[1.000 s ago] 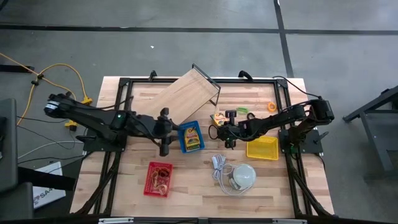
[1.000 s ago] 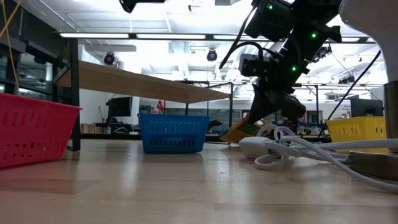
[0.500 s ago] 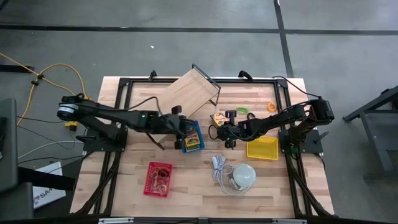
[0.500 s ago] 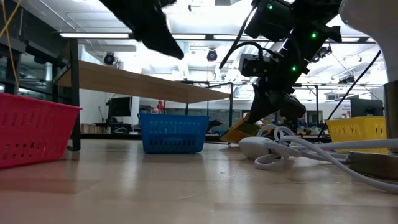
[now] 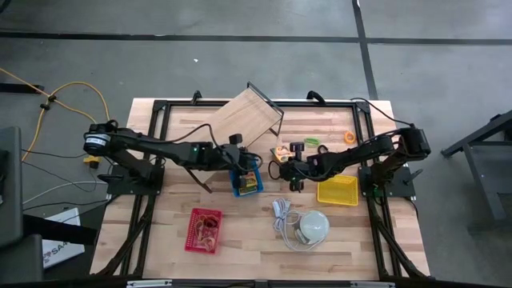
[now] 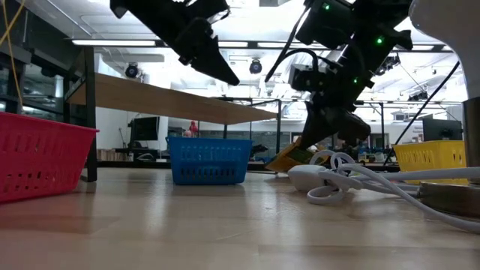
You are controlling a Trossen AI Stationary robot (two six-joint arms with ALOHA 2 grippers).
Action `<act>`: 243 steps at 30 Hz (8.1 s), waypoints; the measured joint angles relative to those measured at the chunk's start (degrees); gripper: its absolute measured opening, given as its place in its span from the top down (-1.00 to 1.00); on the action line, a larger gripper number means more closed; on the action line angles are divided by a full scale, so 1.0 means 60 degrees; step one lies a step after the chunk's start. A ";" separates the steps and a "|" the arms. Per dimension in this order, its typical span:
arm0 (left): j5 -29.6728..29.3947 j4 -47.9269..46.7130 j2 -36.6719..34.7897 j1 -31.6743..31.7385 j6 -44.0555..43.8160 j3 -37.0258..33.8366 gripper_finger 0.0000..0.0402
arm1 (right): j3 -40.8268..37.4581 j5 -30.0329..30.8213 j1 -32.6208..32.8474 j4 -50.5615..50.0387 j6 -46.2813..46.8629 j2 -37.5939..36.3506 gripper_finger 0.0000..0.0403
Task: Pick & Place Office Desk Supplies
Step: Put the yellow pack of crayon into the blue bin
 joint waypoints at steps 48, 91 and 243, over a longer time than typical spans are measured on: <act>0.0776 0.3453 0.1770 0.0091 0.0488 -0.0004 0.05 | 0.0566 -0.0899 0.0850 -0.0776 0.0862 -0.1796 0.98; 0.0550 0.3670 0.1759 -0.0310 0.1027 -0.0004 0.57 | 0.1614 -0.0991 0.1340 -0.0942 0.0837 -0.1796 0.98; -0.5614 -0.0691 0.2098 -0.3603 0.0325 -0.0078 0.88 | 0.1515 -0.2465 0.2072 -0.3258 0.3582 -0.4827 0.21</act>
